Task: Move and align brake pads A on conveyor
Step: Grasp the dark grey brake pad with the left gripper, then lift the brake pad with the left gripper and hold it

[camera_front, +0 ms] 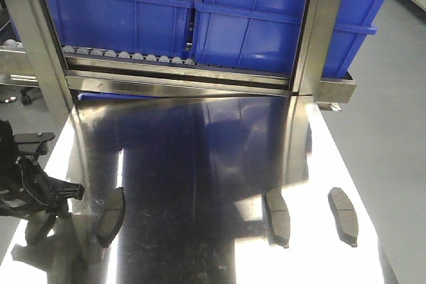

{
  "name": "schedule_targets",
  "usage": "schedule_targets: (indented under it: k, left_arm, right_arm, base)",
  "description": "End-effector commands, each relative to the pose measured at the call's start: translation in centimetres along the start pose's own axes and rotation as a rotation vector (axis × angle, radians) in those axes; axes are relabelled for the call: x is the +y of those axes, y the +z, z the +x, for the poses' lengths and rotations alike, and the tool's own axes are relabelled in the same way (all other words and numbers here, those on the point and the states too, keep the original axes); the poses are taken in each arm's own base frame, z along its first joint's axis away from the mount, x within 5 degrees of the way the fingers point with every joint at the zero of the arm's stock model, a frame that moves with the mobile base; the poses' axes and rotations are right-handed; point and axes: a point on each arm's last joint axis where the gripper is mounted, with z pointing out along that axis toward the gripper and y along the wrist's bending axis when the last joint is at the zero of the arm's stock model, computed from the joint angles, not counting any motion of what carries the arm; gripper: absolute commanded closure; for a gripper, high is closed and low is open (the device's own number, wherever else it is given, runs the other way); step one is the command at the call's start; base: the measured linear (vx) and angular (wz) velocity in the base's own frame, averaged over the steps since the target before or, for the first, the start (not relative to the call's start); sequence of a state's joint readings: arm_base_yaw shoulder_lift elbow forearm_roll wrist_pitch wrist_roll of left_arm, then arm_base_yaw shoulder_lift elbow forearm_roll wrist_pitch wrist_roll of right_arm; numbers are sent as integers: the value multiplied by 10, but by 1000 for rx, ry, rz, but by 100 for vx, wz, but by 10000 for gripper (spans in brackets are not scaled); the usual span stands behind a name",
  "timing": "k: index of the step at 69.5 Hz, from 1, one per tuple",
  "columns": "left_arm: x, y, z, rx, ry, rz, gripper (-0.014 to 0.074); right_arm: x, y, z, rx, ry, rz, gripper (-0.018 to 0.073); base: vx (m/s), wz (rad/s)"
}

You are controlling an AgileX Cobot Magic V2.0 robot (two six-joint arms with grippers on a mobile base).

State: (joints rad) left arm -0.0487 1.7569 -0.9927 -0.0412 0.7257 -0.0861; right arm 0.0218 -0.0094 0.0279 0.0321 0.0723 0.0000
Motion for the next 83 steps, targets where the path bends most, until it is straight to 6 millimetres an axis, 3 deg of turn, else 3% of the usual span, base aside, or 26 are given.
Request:
schedule_targets:
  k: [1,20,45,62,83]
  left_arm:
    - [-4,-17,-9,-81,-12,17,249]
    - [-4,-17,-8,-73,-12,17,439]
    - [-3,-23,-7,-119,-6,21,451]
    - [1,-40,25,-277,-1,34,451]
    - [6,-84,74,-460,6,54,451]
  right_arm:
    - [0,-1,-5,-77,-4,4,566]
    - [0,-1,-5,-77,-4,4,566]
    - [0,-1,-5,-77,-4,4,566]
    - [0,-1,-5,-77,-4,4,566]
    - [0,-1,-5,-77,-4,4,566]
  base:
    - [0,0]
    - [0,0]
    - [0,0]
    - [0,0]
    - [0,0]
